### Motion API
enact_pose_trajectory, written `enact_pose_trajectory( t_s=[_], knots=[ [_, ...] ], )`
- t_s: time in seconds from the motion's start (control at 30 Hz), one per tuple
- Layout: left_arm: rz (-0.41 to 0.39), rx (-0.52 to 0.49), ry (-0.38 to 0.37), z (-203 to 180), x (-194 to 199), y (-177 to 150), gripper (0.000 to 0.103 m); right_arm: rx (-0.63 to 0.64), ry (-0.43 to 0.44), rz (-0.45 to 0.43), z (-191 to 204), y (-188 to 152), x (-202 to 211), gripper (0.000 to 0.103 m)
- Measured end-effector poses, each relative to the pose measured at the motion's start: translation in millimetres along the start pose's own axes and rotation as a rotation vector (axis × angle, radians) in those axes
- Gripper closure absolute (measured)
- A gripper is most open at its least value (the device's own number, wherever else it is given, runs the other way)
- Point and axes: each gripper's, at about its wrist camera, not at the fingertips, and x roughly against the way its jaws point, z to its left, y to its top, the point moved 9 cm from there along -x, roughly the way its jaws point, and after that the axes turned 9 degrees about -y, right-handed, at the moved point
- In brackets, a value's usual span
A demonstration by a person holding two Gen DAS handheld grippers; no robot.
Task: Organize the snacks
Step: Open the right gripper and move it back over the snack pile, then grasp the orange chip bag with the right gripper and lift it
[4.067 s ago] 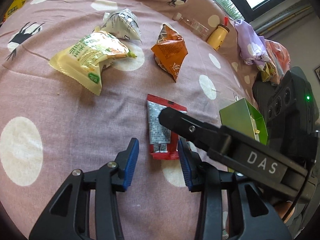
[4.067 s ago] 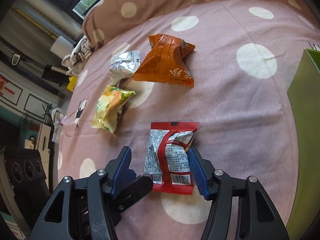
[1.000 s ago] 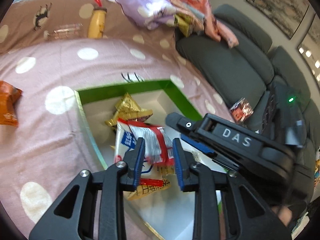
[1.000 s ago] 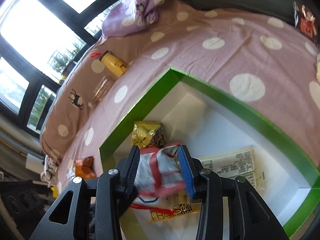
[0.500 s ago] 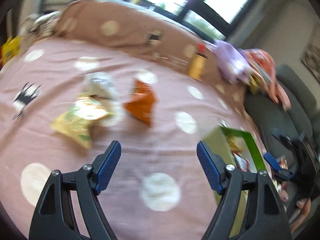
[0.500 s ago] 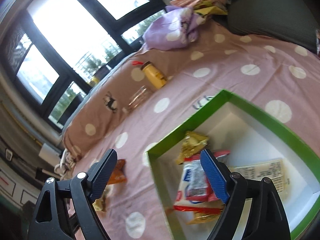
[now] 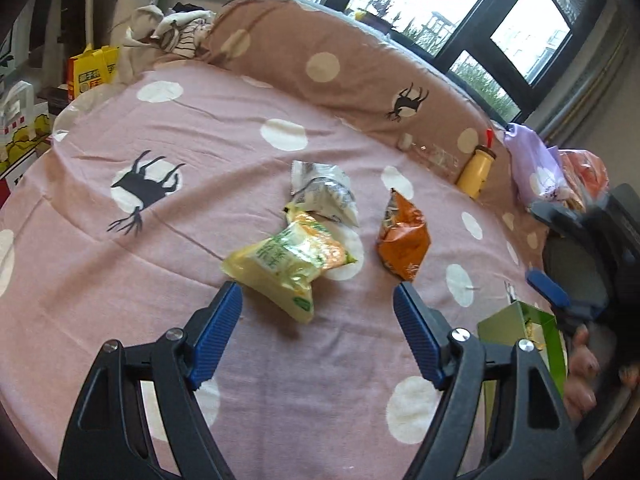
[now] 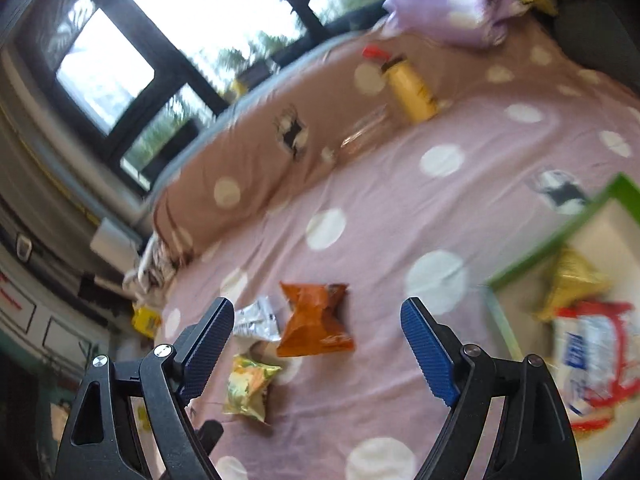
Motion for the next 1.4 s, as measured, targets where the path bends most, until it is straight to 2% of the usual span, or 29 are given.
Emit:
enact_pose_trajectory(
  t_s=[0.13,0.2,0.27,0.37,0.47,0.57,0.77,0.93,1.07,1.13,1.27,1.33,1.4],
  knots=[
    [-0.019,0.026,0.019,15,5,7,0.025,0.062,-0.028,0.081,16,1,-59,0.017],
    [-0.026,0.046,0.026,22,5,10,0.025,0.045,-0.013,0.17,18,-6,-91,0.017],
    [-0.017,0.063,0.025,26,3,11,0.025,0.026,-0.011,0.214,16,-14,-107,0.018],
    [0.002,0.071,0.022,27,0,10,0.025,0.028,0.005,0.233,16,-27,-120,0.031],
    [0.007,0.066,0.026,26,-1,9,0.025,0.048,-0.002,0.249,16,-36,-122,0.059],
    [0.013,0.056,0.028,24,-2,8,0.025,0.06,0.012,0.232,16,-40,-110,0.062],
    [0.018,0.044,0.034,22,-2,5,0.025,0.098,-0.01,0.221,21,-53,-53,0.062],
    [0.034,0.032,0.038,19,-4,1,0.025,0.175,-0.032,0.226,18,-87,-8,0.062],
    [0.047,0.006,0.044,15,-4,-3,0.025,0.185,-0.046,0.293,2,-121,-3,0.062],
    [0.056,-0.007,0.045,12,-4,-6,0.025,0.188,-0.037,0.312,-2,-127,-8,0.062],
    [0.075,-0.023,0.04,6,-7,-12,0.025,0.183,-0.085,0.338,-12,-132,-18,0.062],
    [0.09,-0.03,0.036,3,-9,-16,0.026,0.18,-0.058,0.344,-11,-131,-15,0.058],
    [0.101,-0.032,0.024,-1,-10,-19,0.026,0.159,-0.045,0.31,-15,-124,-8,0.041]
  ],
)
